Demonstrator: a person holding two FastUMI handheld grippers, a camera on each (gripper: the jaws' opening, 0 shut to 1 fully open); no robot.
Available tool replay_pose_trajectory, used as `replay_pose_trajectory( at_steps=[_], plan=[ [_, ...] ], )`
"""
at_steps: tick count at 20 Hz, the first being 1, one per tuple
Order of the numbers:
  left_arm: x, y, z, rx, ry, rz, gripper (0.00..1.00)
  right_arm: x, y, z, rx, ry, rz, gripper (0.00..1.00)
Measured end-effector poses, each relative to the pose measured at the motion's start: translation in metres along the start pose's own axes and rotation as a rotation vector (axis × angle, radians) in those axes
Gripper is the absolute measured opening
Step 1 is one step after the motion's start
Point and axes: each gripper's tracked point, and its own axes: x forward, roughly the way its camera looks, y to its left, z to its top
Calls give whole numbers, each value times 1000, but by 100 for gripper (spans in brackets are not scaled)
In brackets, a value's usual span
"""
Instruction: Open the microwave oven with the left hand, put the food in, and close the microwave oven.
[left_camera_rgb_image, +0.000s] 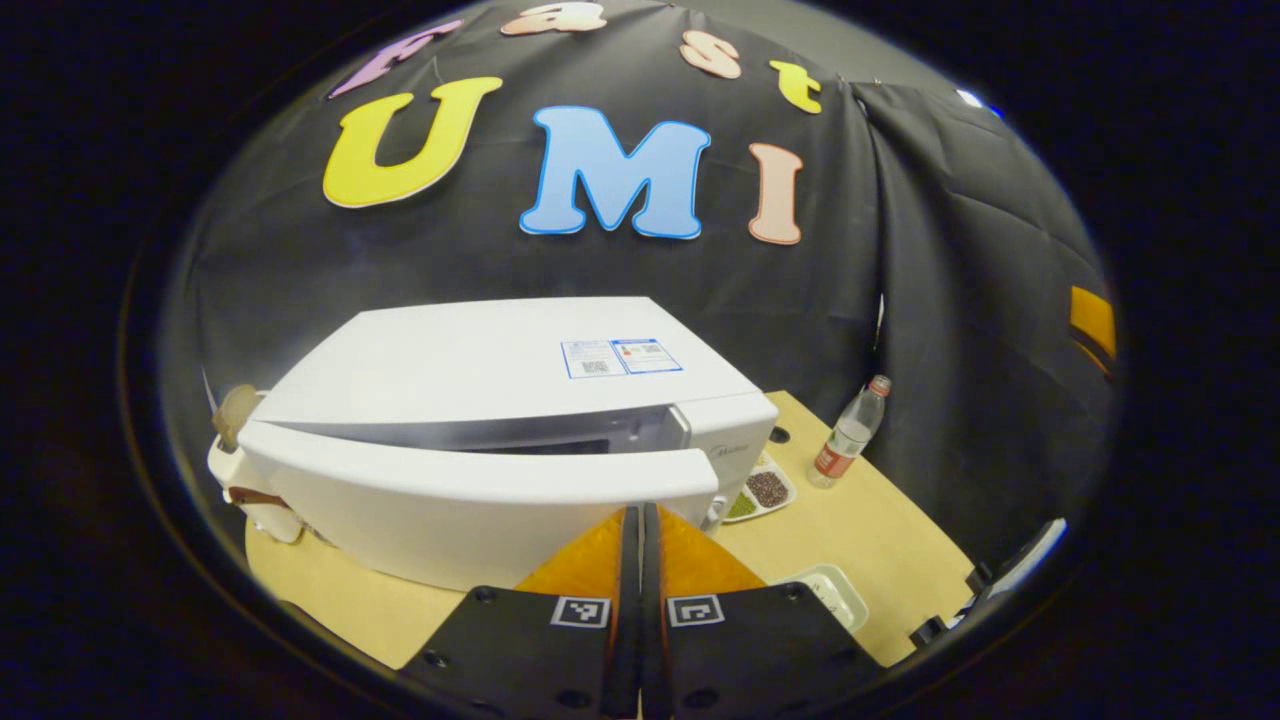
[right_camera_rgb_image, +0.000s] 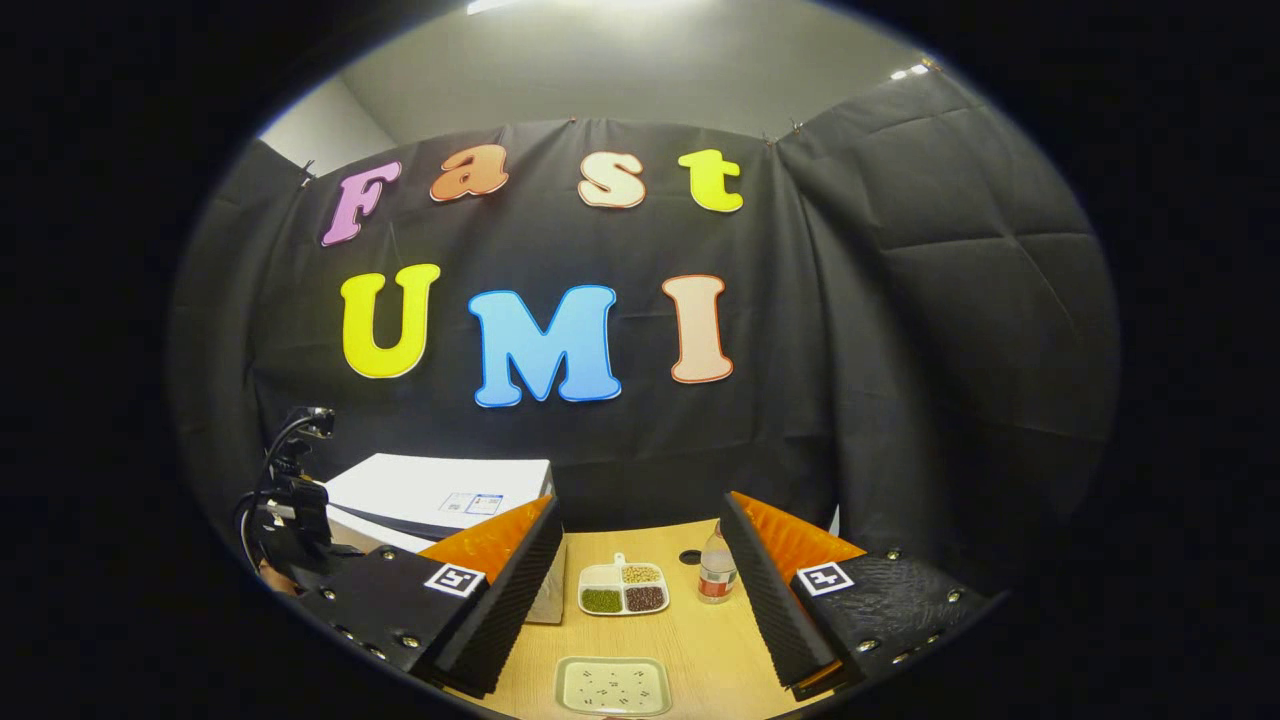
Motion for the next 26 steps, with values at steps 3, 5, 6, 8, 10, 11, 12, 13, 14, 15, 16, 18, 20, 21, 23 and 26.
replay_pose_trajectory(
  at_steps=[3, 5, 6, 8, 10, 11, 12, 13, 14, 15, 16, 18, 20, 21, 23, 26],
  plan=[
    [8, -1, 4, -49, -10, -1, 7, 1, -4, 2, -5, -5, 0, 98],
    [12, 1, 7, -52, -14, 5, 7, 3, -5, 3, -14, -8, 4, 98],
    [13, 3, 10, -47, -17, 10, 7, 3, -5, 2, -17, -8, 7, 98],
    [15, 4, 13, -47, -20, 15, 7, 5, -6, 1, -17, -2, 8, 98],
    [19, 5, 13, -47, -18, 18, 7, 6, -6, 1, -13, 3, 7, 98],
    [22, 5, 13, -46, -15, 19, 5, 7, -5, -1, -14, 6, 9, 98],
    [24, 5, 12, -47, -11, 19, 7, 7, -4, 0, -18, 6, 11, 98],
    [25, 4, 12, -55, -12, 16, 5, 8, -4, 1, -23, 3, 12, 98],
    [25, 1, 13, -64, -14, 7, 7, 9, -4, 2, -27, -1, 9, 98],
    [27, 0, 11, -61, -15, 4, 7, 8, -5, 4, -23, -7, 7, 98],
    [28, 0, 10, -51, -13, 4, 7, 10, -4, 5, -18, -10, 5, 98],
    [28, 0, 9, -42, -19, 7, 7, 11, -3, 5, -19, -11, 4, 98],
    [30, 2, 10, -53, -26, 6, 7, 11, -2, 5, -23, -10, 4, 98],
    [29, 2, 8, -63, -27, 4, 7, 11, -1, 5, -26, -9, 4, 98],
    [30, 4, 6, -89, -21, 4, 7, 11, 0, 4, -29, -7, 5, 98],
    [33, 5, 8, -88, -31, 13, 7, 9, -2, 3, -30, -6, 3, 98]
  ],
)
